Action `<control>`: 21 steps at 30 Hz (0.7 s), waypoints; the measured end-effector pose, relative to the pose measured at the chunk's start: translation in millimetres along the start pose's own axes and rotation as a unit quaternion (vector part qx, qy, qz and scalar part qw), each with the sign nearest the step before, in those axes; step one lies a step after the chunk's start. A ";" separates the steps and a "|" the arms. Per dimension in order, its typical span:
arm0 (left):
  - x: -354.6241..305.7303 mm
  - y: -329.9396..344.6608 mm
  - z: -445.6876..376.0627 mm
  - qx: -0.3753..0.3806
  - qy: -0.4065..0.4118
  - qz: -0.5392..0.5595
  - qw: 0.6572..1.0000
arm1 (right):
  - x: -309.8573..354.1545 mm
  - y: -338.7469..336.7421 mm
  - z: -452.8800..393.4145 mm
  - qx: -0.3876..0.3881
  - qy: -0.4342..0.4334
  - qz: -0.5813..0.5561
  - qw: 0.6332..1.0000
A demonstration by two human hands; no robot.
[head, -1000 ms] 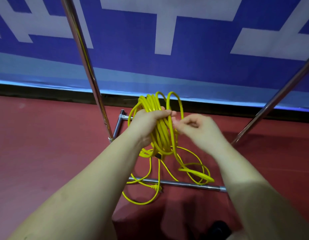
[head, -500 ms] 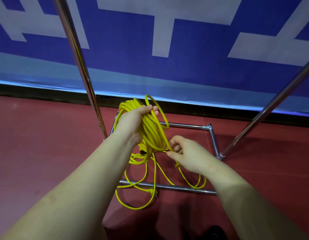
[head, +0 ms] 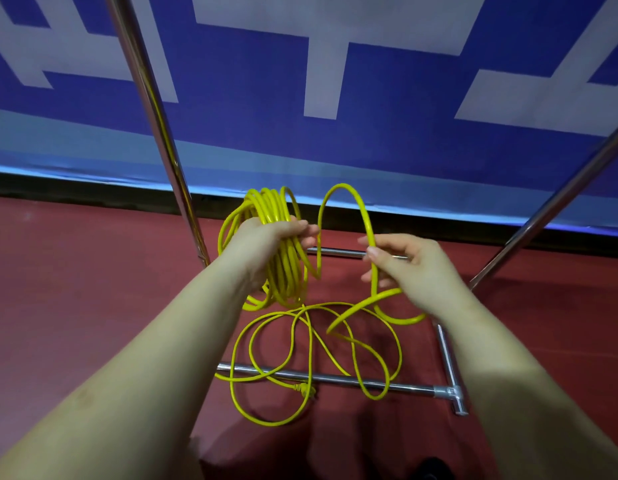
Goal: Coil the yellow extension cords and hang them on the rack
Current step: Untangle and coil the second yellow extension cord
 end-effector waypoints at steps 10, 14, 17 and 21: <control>2.8 4.8 13.6 0.145 -0.006 -0.102 0.984 | 16.3 -5.3 -6.4 0.002 0.130 -0.234 0.964; 10.7 12.5 18.5 0.179 -0.019 -0.109 0.978 | 17.2 -1.8 -9.8 -0.007 0.135 -0.281 0.950; 17.8 20.1 20.8 0.177 -0.028 -0.117 0.977 | 14.0 4.5 -10.6 -0.011 0.129 -0.269 0.955; 26.0 25.1 18.5 0.178 -0.014 -0.166 0.970 | 10.0 13.5 -10.9 -0.024 0.130 -0.293 0.947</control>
Point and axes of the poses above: each hand's wrist, its own z-axis away from the middle knuckle, its own y-axis out of the palm, x = y × z, the point moved 1 cm from there along -z, towards the middle knuckle, and after that the axes turned 1 degree about z, right-handed, at the moved point
